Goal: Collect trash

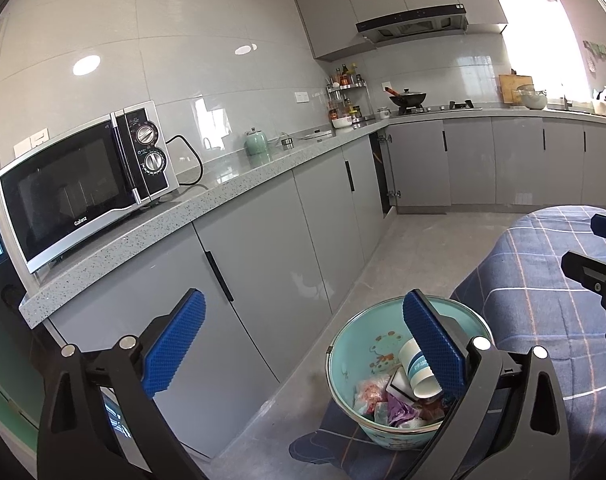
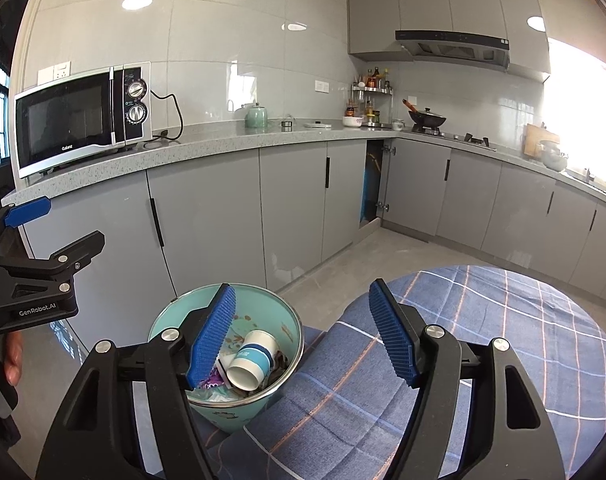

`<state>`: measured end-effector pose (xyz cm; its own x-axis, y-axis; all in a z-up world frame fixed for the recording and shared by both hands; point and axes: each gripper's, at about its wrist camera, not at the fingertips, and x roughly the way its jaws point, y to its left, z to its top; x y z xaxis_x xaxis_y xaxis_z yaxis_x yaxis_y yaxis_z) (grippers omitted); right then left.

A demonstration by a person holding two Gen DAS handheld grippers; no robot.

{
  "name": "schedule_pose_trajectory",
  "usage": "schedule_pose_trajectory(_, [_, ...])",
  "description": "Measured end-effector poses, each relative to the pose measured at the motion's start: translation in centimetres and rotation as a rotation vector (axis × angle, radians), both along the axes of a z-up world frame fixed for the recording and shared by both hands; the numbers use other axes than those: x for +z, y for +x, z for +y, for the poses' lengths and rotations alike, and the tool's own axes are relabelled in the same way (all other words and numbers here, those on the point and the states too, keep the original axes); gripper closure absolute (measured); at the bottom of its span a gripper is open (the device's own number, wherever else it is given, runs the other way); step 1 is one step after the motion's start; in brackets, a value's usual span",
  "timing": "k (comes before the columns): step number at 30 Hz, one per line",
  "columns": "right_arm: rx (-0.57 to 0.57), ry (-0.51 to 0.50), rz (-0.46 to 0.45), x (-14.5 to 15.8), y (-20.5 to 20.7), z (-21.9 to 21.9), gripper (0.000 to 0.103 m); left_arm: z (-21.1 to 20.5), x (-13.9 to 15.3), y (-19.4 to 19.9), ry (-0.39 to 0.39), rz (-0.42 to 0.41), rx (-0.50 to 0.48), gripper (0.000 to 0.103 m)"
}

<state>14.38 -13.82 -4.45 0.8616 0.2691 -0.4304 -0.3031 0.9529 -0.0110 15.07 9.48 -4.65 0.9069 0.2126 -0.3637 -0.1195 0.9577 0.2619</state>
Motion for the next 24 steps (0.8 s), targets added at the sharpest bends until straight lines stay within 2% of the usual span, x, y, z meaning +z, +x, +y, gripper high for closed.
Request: schedule_pose_trajectory(24, [-0.003,0.008,-0.007,0.0,-0.15,0.05,0.034,0.17,0.41,-0.02,-0.005,-0.005,0.003,0.005])
